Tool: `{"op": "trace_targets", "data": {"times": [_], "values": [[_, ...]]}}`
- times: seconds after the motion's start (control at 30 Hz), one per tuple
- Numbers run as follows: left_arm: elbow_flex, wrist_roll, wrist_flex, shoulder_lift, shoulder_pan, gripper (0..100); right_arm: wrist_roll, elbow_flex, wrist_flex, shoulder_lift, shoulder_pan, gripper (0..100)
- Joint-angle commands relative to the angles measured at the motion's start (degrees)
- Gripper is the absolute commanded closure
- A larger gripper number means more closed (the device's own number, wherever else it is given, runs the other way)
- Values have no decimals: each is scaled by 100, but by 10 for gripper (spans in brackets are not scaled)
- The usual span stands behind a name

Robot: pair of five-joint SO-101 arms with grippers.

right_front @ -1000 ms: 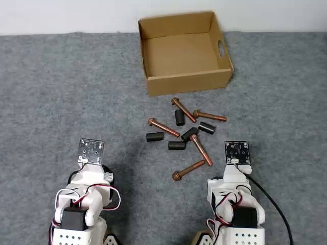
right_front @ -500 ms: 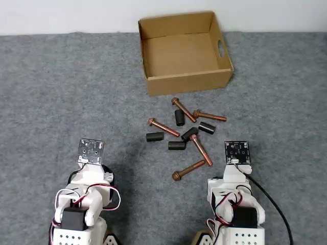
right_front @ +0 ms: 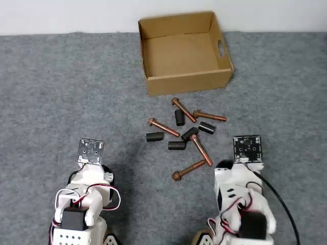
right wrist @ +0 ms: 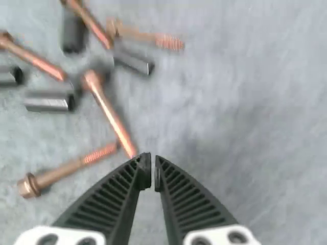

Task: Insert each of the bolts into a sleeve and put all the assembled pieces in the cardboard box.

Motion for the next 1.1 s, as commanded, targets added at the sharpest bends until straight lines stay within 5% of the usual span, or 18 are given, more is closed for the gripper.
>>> {"op": "trace_targets", "data": {"times": [0.0, 0.3, 0.5, 0.8, 1.07], "values": [[-31, -35, 26, -53, -35, 994, 642, -1073, -119, 646, 75, 991], [-31, -35, 26, -53, -35, 994, 1811, -2866, -690, 4295, 31, 987], [-31, -35, 26, -53, -35, 994, 3235, -3745, -1156, 6325, -84, 931], [-31, -35, 26, -53, -35, 994, 3253, -4589, -1648, 8242, -954, 905], [-31, -35, 26, -53, -35, 994, 3253, -5600, -1640, 9719, -971, 808]]}}
